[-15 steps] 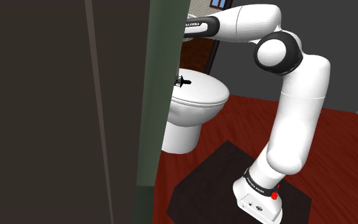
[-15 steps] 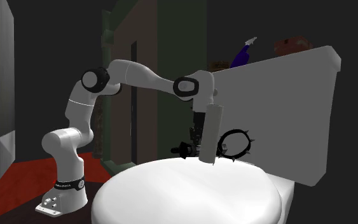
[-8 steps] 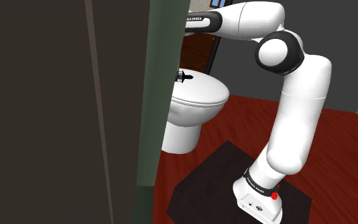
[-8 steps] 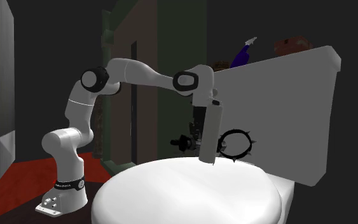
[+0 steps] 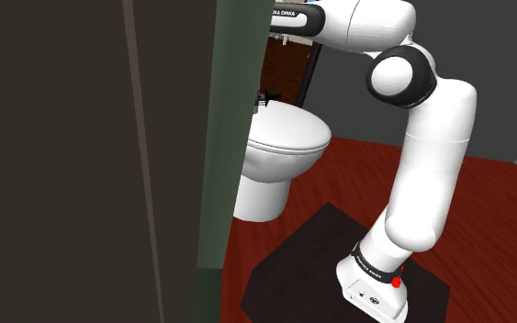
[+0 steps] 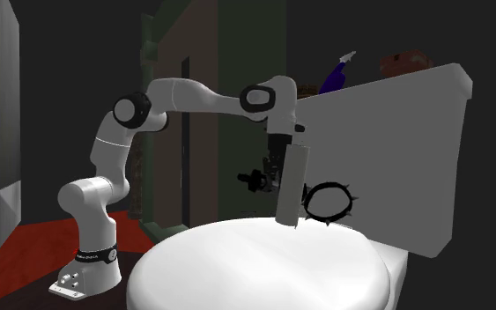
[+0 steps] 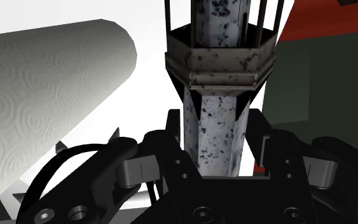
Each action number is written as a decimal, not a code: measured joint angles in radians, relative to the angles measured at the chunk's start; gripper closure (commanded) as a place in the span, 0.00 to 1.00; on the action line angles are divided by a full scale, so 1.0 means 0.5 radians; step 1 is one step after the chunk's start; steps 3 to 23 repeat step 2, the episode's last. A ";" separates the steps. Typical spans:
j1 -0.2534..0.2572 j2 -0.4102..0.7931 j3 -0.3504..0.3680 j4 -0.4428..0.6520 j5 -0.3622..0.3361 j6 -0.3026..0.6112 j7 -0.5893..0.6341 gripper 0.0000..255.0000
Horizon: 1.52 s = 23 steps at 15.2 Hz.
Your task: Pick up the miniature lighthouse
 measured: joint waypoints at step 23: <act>0.000 0.007 0.000 0.055 0.000 -0.048 -0.002 1.00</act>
